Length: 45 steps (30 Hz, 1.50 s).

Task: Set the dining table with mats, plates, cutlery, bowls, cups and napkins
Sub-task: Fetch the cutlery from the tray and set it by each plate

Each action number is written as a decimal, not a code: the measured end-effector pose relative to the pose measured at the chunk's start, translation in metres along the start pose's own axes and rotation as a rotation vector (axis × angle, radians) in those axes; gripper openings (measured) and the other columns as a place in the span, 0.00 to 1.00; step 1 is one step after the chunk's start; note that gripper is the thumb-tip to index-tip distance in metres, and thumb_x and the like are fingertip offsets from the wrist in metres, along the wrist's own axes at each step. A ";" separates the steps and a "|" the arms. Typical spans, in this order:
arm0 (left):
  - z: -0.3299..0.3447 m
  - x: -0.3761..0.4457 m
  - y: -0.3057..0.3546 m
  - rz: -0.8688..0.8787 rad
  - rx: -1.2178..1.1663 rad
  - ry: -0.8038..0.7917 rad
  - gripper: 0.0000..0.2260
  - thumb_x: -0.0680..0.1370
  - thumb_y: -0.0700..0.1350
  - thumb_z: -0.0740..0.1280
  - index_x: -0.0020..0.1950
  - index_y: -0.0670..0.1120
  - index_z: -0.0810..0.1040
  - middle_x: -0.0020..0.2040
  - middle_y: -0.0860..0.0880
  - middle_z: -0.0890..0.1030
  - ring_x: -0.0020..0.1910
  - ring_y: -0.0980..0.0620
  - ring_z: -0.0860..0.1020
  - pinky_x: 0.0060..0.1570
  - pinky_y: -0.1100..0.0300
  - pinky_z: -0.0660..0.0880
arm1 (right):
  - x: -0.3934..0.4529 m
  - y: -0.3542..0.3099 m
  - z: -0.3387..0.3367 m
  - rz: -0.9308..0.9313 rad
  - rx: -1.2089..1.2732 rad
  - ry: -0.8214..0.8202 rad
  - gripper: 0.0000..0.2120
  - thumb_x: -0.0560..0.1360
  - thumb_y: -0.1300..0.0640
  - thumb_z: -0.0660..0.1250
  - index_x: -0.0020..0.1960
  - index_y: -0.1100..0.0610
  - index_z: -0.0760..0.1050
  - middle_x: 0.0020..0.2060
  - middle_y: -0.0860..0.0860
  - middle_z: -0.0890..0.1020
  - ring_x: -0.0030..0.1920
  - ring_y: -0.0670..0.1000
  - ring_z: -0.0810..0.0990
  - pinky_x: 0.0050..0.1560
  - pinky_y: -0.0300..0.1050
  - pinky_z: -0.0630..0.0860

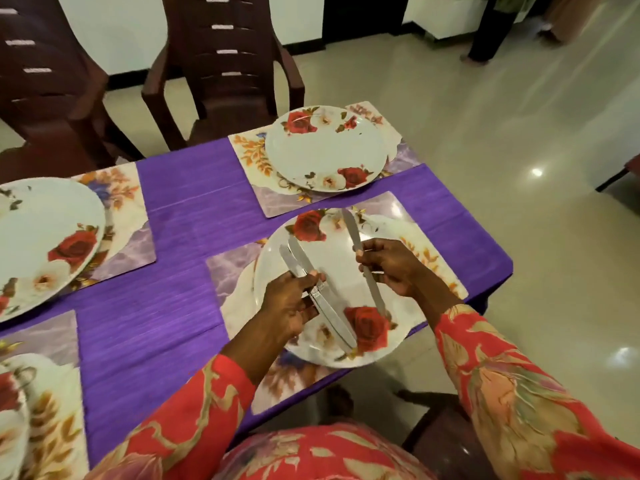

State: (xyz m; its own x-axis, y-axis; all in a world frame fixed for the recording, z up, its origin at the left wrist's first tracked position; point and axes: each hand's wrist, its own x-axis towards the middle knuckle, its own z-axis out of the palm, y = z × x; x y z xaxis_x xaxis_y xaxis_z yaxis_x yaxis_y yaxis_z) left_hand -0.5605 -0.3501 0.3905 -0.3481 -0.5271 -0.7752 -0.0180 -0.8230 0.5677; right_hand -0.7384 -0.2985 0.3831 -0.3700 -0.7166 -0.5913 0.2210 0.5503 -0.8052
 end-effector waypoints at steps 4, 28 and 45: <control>0.035 0.014 -0.001 0.006 -0.048 0.035 0.10 0.77 0.37 0.66 0.58 0.41 0.76 0.43 0.46 0.82 0.42 0.46 0.80 0.36 0.55 0.75 | 0.038 -0.006 -0.058 -0.076 -0.092 0.232 0.06 0.75 0.69 0.64 0.43 0.60 0.76 0.32 0.52 0.75 0.24 0.41 0.73 0.28 0.33 0.71; 0.078 0.026 -0.013 0.101 -0.131 0.159 0.12 0.76 0.37 0.67 0.60 0.41 0.75 0.50 0.43 0.82 0.45 0.44 0.79 0.44 0.48 0.76 | 0.084 0.035 -0.111 -0.172 -0.755 0.528 0.08 0.76 0.64 0.63 0.49 0.63 0.80 0.49 0.58 0.82 0.52 0.56 0.78 0.43 0.38 0.66; 0.077 0.019 -0.022 0.122 -0.149 0.168 0.10 0.76 0.38 0.67 0.58 0.42 0.76 0.50 0.43 0.82 0.46 0.44 0.79 0.43 0.50 0.76 | 0.078 0.033 -0.114 -0.187 -0.742 0.497 0.08 0.75 0.59 0.67 0.51 0.63 0.80 0.50 0.58 0.82 0.53 0.57 0.78 0.48 0.41 0.69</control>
State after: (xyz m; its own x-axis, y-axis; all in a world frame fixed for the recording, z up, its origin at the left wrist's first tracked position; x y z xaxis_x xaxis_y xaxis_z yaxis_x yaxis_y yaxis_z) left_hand -0.6391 -0.3252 0.3847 -0.1787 -0.6416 -0.7459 0.1573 -0.7670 0.6220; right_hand -0.8630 -0.2878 0.3158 -0.7253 -0.6496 -0.2279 -0.4553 0.7010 -0.5489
